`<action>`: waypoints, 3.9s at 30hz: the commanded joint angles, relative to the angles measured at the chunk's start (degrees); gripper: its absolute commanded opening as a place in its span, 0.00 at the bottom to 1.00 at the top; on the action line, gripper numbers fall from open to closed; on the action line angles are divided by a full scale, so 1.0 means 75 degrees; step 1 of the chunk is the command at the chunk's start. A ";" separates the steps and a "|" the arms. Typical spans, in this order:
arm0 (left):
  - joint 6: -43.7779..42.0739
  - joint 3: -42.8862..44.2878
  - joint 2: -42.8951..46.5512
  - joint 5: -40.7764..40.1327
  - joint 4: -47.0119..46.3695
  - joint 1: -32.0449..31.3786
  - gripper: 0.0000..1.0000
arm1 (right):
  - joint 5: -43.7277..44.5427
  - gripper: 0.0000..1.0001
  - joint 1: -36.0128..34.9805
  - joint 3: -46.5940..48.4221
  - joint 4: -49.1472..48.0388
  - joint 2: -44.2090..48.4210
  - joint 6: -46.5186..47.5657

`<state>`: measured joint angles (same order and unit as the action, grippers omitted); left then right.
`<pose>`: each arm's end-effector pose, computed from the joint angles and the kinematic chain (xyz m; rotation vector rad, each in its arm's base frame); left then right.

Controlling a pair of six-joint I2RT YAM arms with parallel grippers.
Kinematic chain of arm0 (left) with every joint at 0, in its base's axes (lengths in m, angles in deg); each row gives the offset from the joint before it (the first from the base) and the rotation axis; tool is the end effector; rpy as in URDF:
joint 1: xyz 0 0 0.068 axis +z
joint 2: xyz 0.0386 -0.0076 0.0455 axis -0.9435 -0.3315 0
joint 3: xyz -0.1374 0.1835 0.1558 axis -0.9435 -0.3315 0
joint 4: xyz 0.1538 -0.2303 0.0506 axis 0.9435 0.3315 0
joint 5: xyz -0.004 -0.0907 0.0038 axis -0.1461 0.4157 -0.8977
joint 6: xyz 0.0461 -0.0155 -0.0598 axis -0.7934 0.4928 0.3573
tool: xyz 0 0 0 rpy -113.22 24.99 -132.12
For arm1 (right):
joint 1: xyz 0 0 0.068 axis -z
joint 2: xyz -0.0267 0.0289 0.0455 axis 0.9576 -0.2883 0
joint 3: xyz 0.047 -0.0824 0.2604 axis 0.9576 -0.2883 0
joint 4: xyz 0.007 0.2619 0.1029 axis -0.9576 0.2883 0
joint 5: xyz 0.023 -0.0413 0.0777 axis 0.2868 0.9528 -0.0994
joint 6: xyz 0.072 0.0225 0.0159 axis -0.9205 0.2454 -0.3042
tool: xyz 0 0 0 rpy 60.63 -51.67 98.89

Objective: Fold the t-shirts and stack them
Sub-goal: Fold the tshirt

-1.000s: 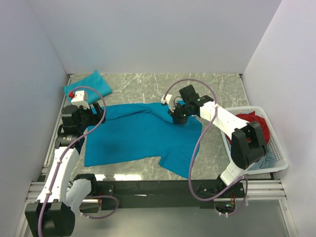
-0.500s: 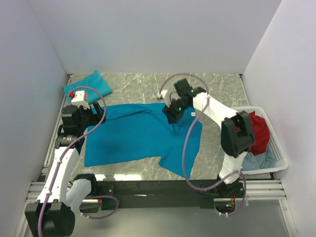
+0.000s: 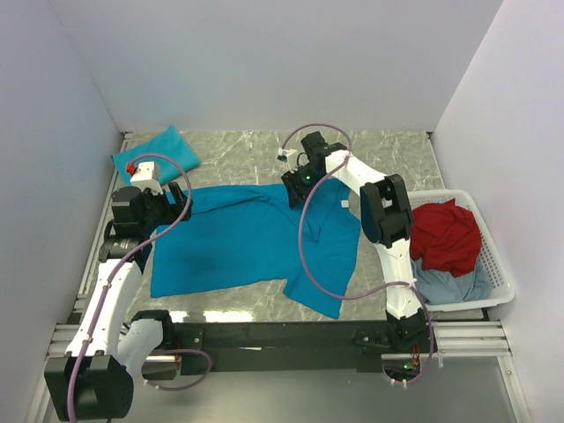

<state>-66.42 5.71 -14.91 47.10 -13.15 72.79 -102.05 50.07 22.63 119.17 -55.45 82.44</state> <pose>0.2500 -0.0035 0.2752 -0.1244 1.9594 -0.3139 0.4609 0.2328 0.1433 -1.1367 2.4263 0.7231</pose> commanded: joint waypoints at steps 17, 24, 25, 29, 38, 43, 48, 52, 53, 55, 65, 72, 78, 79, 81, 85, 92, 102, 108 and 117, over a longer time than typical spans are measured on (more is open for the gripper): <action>-0.0124 0.0073 -0.0078 0.0370 -0.0269 -0.0029 0.83 | 0.0042 0.50 -0.0003 0.1255 0.0697 -0.0647 -0.0446; -0.0136 0.0073 -0.0090 0.0393 -0.0269 -0.0029 0.83 | 0.0101 0.42 -0.0050 0.1361 0.0885 -0.0742 -0.0423; -0.0136 0.0073 -0.0090 0.0393 -0.0269 -0.0029 0.83 | 0.0077 0.40 -0.0050 0.1349 0.0897 -0.0742 -0.0412; -0.0136 0.0073 -0.0101 0.0393 -0.0281 -0.0029 0.83 | -0.0028 0.28 -0.0050 0.1291 0.0874 -0.0613 -0.0377; -0.0136 0.0073 -0.0101 0.0393 -0.0269 -0.0029 0.83 | -0.0099 0.10 -0.0050 0.1174 0.0803 -0.0040 -0.0388; -0.0136 0.0073 -0.0101 0.0405 -0.0269 -0.0029 0.83 | -0.0110 0.05 -0.0050 0.0905 0.0733 0.0382 -0.0341; -0.0136 0.0073 -0.0101 0.0428 -0.0281 -0.0029 0.83 | -0.0181 0.01 -0.0062 0.0447 0.0686 0.0781 -0.0306; -0.0113 0.0061 -0.0090 0.0440 -0.0281 -0.0029 0.83 | -0.0227 0.01 -0.0167 0.0201 0.0710 0.0969 -0.0236; -0.0101 0.0061 -0.0078 0.0452 -0.0281 -0.0029 0.83 | -0.0228 0.01 -0.0190 0.0120 0.0756 0.1004 -0.0212; -0.0101 0.0061 -0.0078 0.0452 -0.0281 -0.0029 0.83 | -0.0228 0.00 -0.0296 0.0014 0.0780 0.1074 -0.0166; -0.0054 0.0026 -0.0265 0.0650 -0.0339 -0.0029 0.80 | 0.0637 0.00 -0.0753 -0.0783 0.0581 0.1461 0.0045; 0.0367 0.0248 -0.1330 0.1516 -0.0480 -0.0053 0.59 | 0.1202 0.00 -0.0835 -0.0936 0.0428 0.1520 0.0022; 0.0767 0.0717 -0.2538 0.1998 -0.0329 -0.0053 0.45 | 0.1155 0.00 -0.1069 -0.0889 0.0498 0.1637 0.0092; 0.0708 0.0776 -0.2748 0.2057 -0.0246 -0.0053 0.45 | 0.1167 0.00 -0.1139 -0.0831 0.0522 0.1626 0.0092; 0.0650 0.0846 -0.2855 0.2104 -0.0117 -0.0064 0.44 | 0.1167 0.00 -0.1198 -0.0772 0.0557 0.1567 0.0092; 0.0568 0.0694 -0.2750 0.1988 -0.0106 -0.0076 0.44 | 0.1190 0.00 -0.1350 -0.0550 0.0697 0.1427 0.0081; 0.0415 0.0577 -0.2282 0.1624 0.0000 -0.0076 0.47 | 0.1155 0.00 -0.1550 0.0130 0.1014 0.1040 -0.0107; 0.0368 0.0565 -0.2176 0.1589 0.0071 -0.0076 0.49 | 0.1190 0.00 -0.1842 0.0318 0.1190 0.0677 -0.0189; 0.0344 0.0565 -0.2129 0.1530 0.0094 -0.0076 0.50 | 0.1226 0.00 -0.2054 0.0669 0.1272 0.0407 -0.0353; 0.0309 0.0565 -0.2000 0.1226 0.0164 -0.0076 0.52 | 0.0815 0.30 -0.2300 0.1653 0.1424 -0.0260 -0.0974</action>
<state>-63.01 9.38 -32.44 57.86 -12.08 72.42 -93.96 33.24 31.16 128.73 -56.46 77.32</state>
